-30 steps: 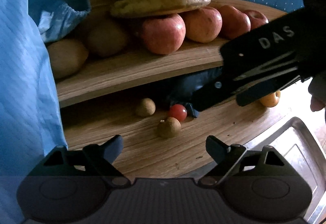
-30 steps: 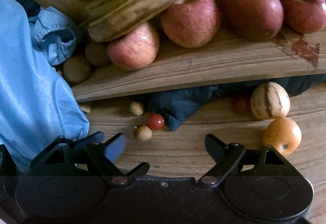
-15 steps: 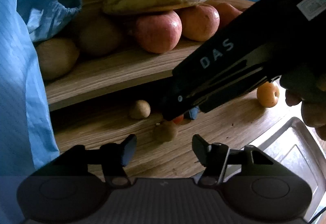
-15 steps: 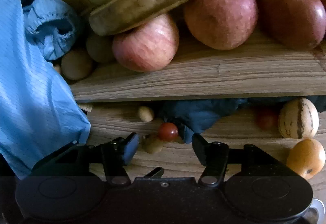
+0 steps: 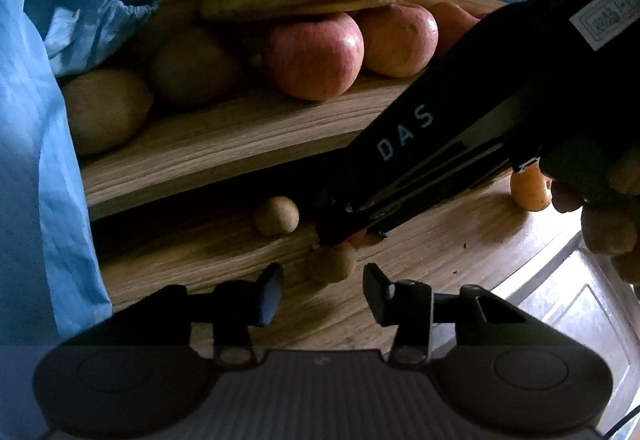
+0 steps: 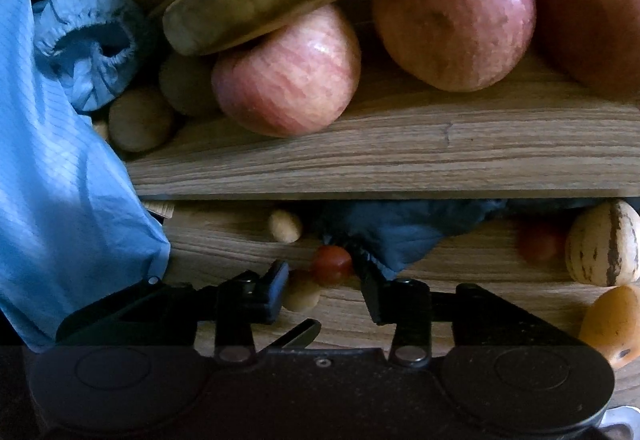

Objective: Organize fruits
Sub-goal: 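Grasp the red cherry tomato with the right tool while the left tool grasps a brown kiwi, then carry the tomato and kiwi over the tray and open both tools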

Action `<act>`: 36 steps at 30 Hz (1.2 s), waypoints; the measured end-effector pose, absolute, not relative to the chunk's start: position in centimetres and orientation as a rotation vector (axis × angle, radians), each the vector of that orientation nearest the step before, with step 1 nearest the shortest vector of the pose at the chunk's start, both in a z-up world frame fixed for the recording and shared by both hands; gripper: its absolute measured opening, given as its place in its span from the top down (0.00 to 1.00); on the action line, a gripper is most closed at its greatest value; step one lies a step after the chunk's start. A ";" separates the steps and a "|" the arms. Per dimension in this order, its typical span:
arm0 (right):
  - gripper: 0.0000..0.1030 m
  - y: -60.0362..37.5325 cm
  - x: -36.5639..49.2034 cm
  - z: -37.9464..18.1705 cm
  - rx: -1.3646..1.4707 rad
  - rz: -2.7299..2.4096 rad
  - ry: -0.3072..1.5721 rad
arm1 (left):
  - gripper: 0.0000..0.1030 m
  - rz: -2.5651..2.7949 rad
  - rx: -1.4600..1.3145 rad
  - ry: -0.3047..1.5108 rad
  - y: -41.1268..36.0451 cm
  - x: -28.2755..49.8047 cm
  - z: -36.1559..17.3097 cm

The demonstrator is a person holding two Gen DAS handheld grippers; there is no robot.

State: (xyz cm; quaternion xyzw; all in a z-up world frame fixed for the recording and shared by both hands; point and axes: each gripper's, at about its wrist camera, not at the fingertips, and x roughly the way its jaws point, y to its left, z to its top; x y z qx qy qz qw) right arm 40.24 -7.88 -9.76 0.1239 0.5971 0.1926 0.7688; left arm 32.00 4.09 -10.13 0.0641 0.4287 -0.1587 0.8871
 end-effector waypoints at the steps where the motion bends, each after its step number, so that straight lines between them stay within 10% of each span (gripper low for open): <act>1: 0.61 -7.8 40.3 -9.8 0.263 0.416 1.294 | 0.54 -0.331 0.129 0.891 4.1 32.1 -10.2; 36: 0.77 -9.4 39.4 -8.3 0.289 0.402 1.243 | 0.69 -0.335 0.060 0.909 4.7 31.4 -9.3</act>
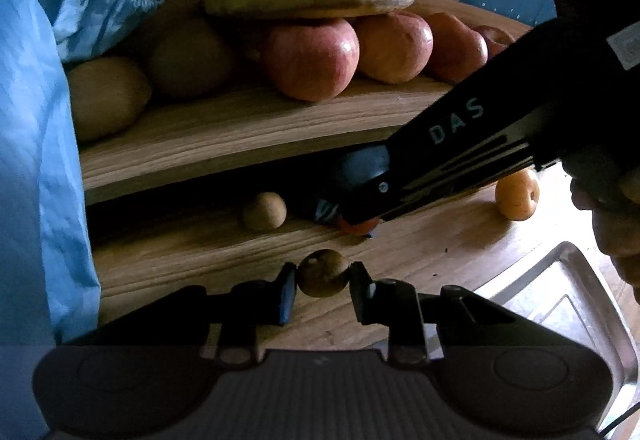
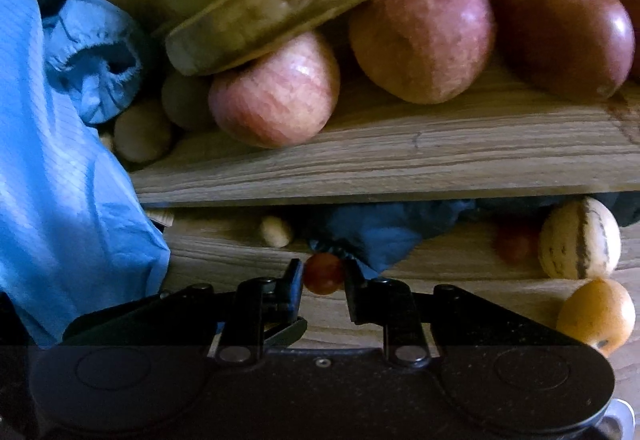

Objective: Organize fruits
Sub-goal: 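Carry the tomato and kiwi over the tray and open both tools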

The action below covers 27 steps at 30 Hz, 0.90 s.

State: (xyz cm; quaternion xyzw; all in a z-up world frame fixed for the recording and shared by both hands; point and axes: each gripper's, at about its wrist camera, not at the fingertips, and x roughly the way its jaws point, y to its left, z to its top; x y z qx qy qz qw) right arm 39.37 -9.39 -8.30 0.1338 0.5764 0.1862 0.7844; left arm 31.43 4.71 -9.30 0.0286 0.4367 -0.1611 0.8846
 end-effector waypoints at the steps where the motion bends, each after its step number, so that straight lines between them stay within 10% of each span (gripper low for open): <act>1: 0.77 -9.6 39.1 -8.1 0.291 0.402 1.238 | 0.69 -0.334 0.058 0.907 4.7 31.2 -9.2; 27: 0.77 -14.7 28.6 -6.9 0.325 0.391 1.234 | 0.69 -0.312 0.058 0.918 3.8 23.2 -7.0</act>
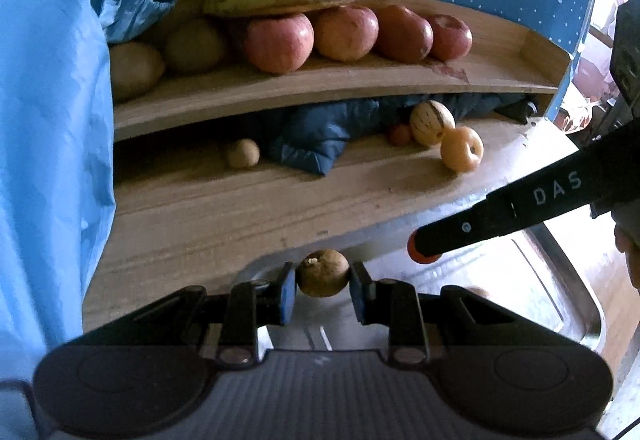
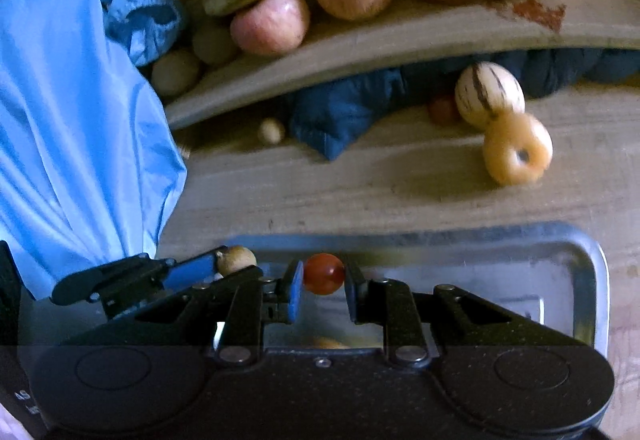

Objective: Organize fruits
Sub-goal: 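Carry the tomato and kiwi over the tray and open both tools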

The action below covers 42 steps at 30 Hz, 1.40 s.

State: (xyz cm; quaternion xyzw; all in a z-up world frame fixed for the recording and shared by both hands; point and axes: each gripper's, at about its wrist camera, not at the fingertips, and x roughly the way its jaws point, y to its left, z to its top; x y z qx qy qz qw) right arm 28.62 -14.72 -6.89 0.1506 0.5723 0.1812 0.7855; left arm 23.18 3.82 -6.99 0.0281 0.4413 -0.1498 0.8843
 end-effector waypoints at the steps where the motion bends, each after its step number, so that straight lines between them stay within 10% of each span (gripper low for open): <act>1: 0.77 -14.8 28.3 -7.0 0.323 0.390 1.239 | 0.69 -0.310 0.059 0.922 3.8 22.9 -7.1; 29: 0.76 -14.7 26.9 -8.8 0.307 0.399 1.287 | 0.69 -0.255 0.072 0.992 2.7 19.7 -8.2; 42: 0.53 -15.5 25.1 -7.2 0.324 0.384 1.231 | 0.66 -0.219 0.086 0.974 2.6 18.3 -7.5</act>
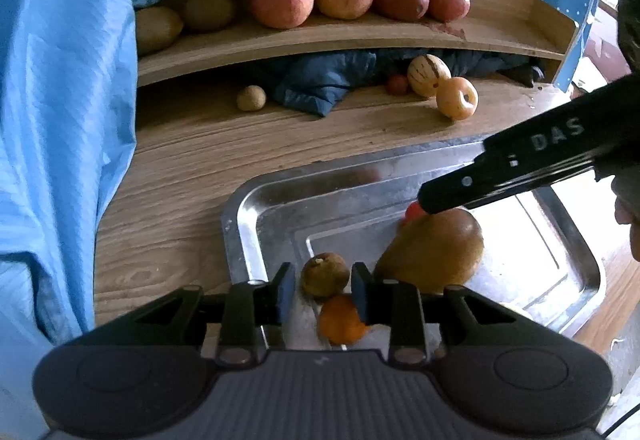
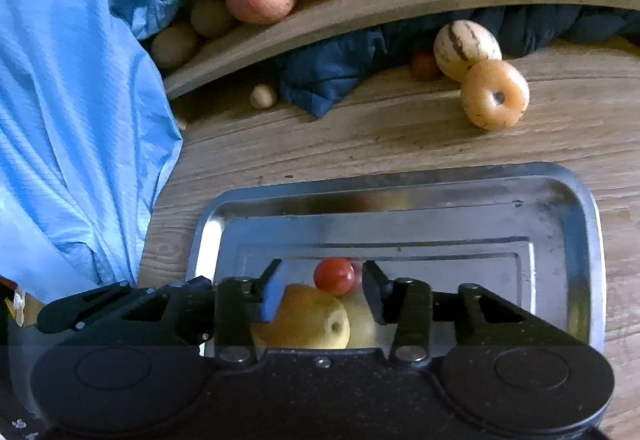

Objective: Organize fruits
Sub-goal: 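Carry the tomato and kiwi over the tray and open both tools, then withdraw both open tools from the tray toward the shelf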

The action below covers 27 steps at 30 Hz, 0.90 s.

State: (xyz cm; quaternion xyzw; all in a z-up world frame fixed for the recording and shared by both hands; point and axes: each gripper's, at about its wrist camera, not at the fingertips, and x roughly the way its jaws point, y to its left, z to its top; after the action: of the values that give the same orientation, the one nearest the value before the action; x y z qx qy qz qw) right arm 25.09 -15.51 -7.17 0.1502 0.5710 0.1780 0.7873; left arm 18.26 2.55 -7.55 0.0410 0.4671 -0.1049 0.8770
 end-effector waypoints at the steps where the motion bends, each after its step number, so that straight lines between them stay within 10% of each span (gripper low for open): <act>1: 0.52 -15.6 24.9 -6.9 0.323 0.385 1.223 | 0.64 -0.216 0.083 0.971 2.6 18.1 -7.4; 20: 0.10 -18.6 18.1 -2.4 0.229 0.432 1.128 | 0.05 -0.164 0.031 0.934 5.1 12.7 -3.6; 27: 0.02 -19.0 15.7 -2.1 0.101 0.476 1.126 | 0.00 -0.139 -0.029 0.961 6.2 11.5 -3.4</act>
State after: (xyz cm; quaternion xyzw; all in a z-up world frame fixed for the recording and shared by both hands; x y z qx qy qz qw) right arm 15.74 -18.96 -2.13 0.0472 0.5284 0.2235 0.8177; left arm 11.45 6.24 -3.38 -0.0140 0.4619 -0.0668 0.8843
